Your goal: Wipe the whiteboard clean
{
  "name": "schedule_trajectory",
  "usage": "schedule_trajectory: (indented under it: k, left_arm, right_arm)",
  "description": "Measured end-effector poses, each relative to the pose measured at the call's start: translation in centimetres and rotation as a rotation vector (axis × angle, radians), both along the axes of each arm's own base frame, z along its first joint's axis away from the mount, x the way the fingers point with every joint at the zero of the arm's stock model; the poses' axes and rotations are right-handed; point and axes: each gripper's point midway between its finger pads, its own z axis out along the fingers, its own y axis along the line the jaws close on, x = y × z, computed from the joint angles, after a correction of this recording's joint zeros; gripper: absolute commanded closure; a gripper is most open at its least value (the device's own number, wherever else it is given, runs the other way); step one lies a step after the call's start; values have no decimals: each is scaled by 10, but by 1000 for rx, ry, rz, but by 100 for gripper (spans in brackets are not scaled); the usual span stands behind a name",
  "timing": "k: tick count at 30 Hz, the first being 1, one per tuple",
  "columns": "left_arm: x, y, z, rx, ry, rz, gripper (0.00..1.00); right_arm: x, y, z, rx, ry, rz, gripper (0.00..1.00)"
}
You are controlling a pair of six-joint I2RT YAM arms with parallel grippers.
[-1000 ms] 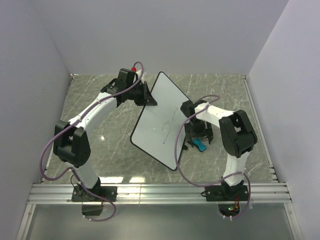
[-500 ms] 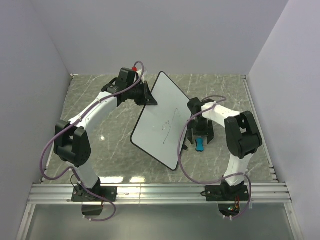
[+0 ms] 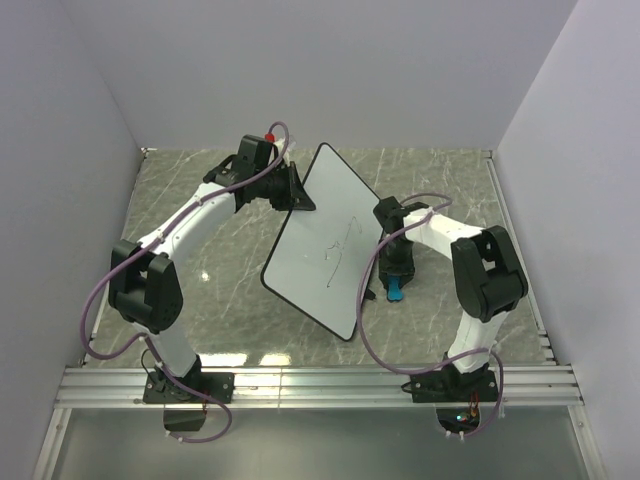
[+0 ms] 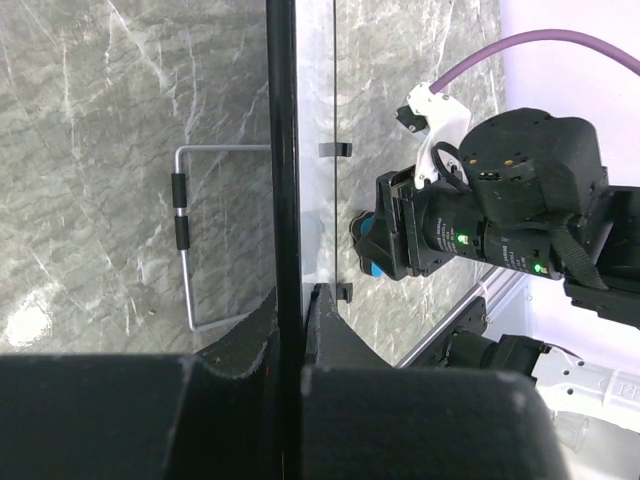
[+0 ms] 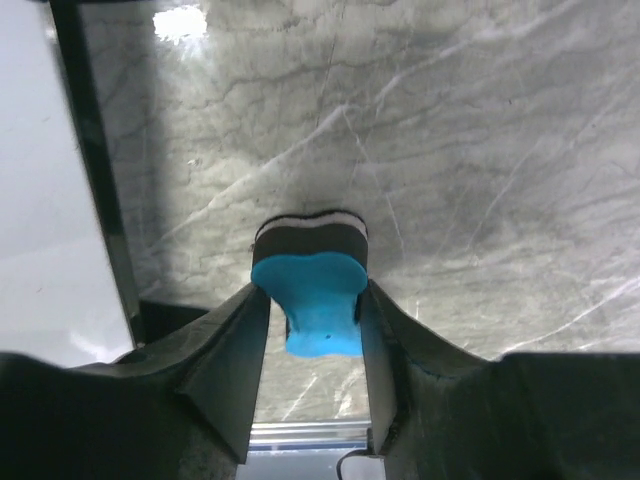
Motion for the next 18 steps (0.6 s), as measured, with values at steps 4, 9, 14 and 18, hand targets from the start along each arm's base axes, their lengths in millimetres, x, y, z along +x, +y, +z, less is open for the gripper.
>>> schedule_trajectory:
  k: [4,9,14,18]
  left_arm:
    - [-2,1,0,1,-5,3,100]
    - [-8,3,0,1,-4,2,100]
    - [-10,2,1,3,-8,0,100]
    - [-11,2,1,3,-9,-1,100]
  right_arm:
    - [-1,-2,-3,-8,1,-2,67]
    - [0,-1,-4,-8,-3,-6,100]
    - [0,-2,-4,-6,-8,-8,100]
    - [1,-2,0,-5,-21,-13,100]
